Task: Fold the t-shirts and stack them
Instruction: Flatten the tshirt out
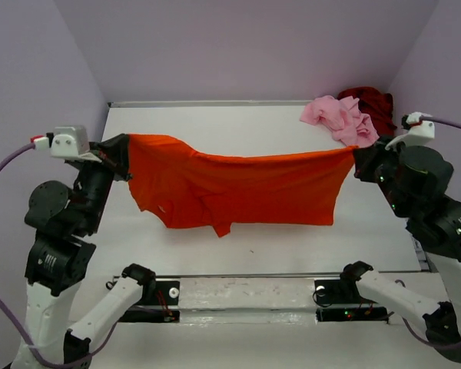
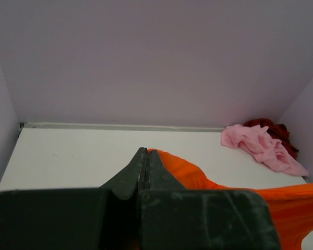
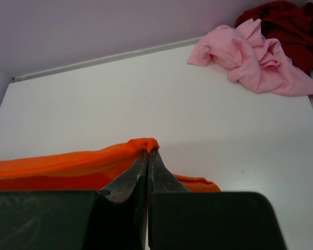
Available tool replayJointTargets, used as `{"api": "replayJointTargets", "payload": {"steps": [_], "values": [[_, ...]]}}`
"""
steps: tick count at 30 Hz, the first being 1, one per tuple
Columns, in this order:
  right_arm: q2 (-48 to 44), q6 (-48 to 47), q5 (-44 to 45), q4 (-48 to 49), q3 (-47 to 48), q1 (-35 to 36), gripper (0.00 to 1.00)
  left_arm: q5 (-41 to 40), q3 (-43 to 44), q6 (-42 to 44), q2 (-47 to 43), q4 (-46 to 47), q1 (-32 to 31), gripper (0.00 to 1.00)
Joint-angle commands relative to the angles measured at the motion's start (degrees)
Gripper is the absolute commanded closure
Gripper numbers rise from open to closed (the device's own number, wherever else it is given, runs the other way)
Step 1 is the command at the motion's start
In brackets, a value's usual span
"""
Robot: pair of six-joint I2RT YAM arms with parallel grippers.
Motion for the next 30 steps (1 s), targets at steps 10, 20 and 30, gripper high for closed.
{"api": "replayJointTargets", "payload": {"steps": [10,20,30], "values": [[-5.4,-5.0,-5.6,-14.3,28.0,-0.4,1.0,7.4,9.1,-2.6,-8.7,-3.5,-1.1,1.0],[-1.8,-5.1,-14.7,-11.3,32.5,-3.7,1.0,13.4,24.0,-5.6,0.6,-0.6,-0.2,1.0],[9.1,-5.5,-4.1,14.1,5.0,-3.7,1.0,4.3,1.7,-4.6,6.9,14.9,-0.1,1.0]]}}
